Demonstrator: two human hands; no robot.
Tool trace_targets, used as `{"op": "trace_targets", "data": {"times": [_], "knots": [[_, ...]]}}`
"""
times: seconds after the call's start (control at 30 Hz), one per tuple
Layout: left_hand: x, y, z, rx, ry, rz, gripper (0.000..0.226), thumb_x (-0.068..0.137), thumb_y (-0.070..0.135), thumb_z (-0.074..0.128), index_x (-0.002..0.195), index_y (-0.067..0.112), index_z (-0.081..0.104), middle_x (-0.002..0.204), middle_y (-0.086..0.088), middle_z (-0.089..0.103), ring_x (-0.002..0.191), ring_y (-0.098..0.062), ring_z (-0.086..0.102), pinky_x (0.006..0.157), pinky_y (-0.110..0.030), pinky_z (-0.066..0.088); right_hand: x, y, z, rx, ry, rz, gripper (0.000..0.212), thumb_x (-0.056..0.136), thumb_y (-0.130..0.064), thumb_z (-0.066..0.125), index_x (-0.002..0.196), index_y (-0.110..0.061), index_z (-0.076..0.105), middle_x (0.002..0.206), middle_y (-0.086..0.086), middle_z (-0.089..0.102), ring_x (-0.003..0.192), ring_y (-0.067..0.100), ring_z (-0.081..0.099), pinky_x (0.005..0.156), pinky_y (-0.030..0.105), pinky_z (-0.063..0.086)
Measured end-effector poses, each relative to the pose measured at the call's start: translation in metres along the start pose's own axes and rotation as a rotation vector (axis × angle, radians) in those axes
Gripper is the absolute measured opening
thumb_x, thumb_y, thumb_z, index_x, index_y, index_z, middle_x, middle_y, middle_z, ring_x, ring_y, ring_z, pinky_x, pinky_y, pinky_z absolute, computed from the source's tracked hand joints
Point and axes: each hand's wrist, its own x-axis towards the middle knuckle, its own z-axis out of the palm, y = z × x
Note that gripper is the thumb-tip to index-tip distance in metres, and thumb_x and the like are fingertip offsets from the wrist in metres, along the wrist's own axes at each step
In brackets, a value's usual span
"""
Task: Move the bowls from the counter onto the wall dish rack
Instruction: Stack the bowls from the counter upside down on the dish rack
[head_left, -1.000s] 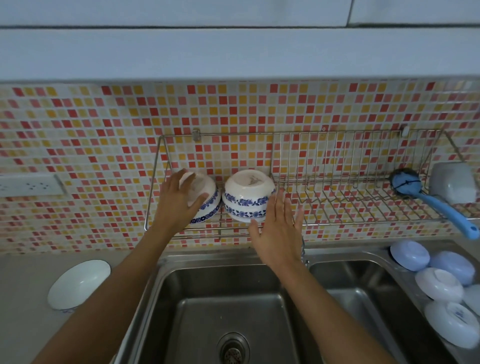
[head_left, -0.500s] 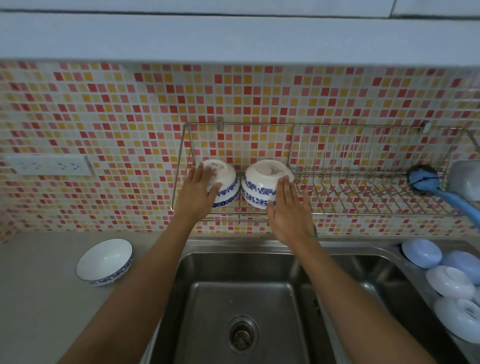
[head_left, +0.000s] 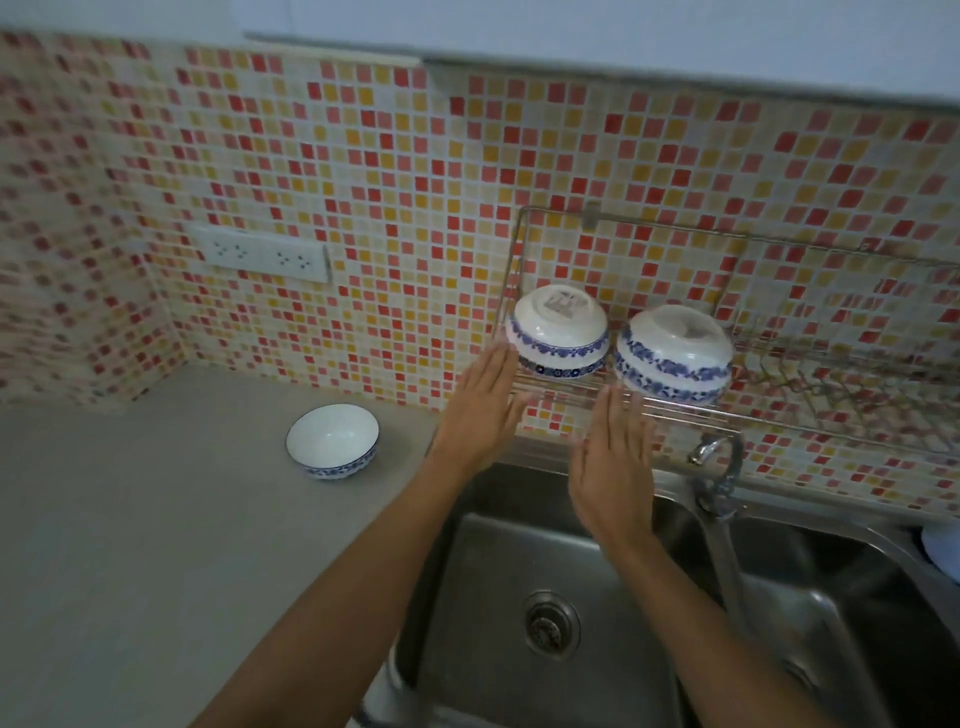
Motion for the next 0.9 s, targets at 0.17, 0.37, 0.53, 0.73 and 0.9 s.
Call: {"op": "trace_targets", "data": {"times": [0.17, 0.37, 0.53, 0.73, 0.9], "knots": [[-0.04, -0.074, -0.016, -0.069, -0.034, -0.16, 0.061, 0.1, 0.042, 0.027, 0.151, 0.018, 0.004, 0.161, -0.004, -0.002, 0.146, -0.017, -0.011, 0.12, -0.036, 0.0, -0.049, -0.088, 0.067, 0.1, -0.261, -0.206, 0.058, 0.098, -0.04, 0.028, 0.146, -0.008, 0.033, 0.157, 0.013, 0.022, 0.146, 0.028, 0.017, 0.116, 0.053, 0.015], [-0.104, -0.21, -0.015, -0.042, -0.116, -0.547, 0.064, 0.099, 0.04, 0.036, 0.15, 0.008, 0.013, 0.16, -0.014, 0.008, 0.146, -0.035, 0.007, 0.119, -0.044, 0.01, -0.038, -0.173, 0.116, 0.234, -0.487, -0.152, 0.065, 0.099, -0.046, 0.033, 0.153, -0.016, 0.011, 0.161, 0.009, -0.001, 0.148, 0.029, 0.0, 0.12, 0.044, 0.001], [-0.128, -0.271, -0.01, -0.134, -0.145, -0.735, 0.07, 0.097, 0.045, 0.037, 0.151, 0.01, 0.01, 0.16, -0.014, 0.001, 0.147, -0.034, 0.0, 0.118, -0.047, 0.01, -0.008, -0.218, 0.149, 0.366, -0.624, 0.005, 0.06, 0.098, -0.036, 0.042, 0.15, -0.014, 0.024, 0.16, 0.012, 0.016, 0.145, 0.029, 0.02, 0.117, 0.043, 0.024], [-0.115, -0.306, 0.003, -0.306, -0.181, -0.831, 0.071, 0.097, 0.047, 0.038, 0.151, 0.008, 0.014, 0.16, -0.014, 0.01, 0.147, -0.028, 0.011, 0.117, -0.042, 0.014, 0.026, -0.251, 0.183, 0.472, -0.64, 0.247, 0.061, 0.094, -0.047, 0.046, 0.146, -0.019, 0.027, 0.137, 0.015, 0.05, 0.122, 0.037, 0.051, 0.097, 0.047, 0.046], [-0.095, -0.325, 0.027, -0.475, -0.186, -0.924, 0.054, 0.094, 0.038, 0.051, 0.132, 0.001, 0.044, 0.132, -0.021, 0.053, 0.122, -0.038, 0.05, 0.097, -0.039, 0.04, 0.044, -0.261, 0.212, 0.472, -0.818, 0.468, 0.073, 0.094, -0.051, 0.045, 0.15, -0.011, 0.018, 0.142, 0.02, 0.045, 0.125, 0.041, 0.047, 0.101, 0.045, 0.04]]}}
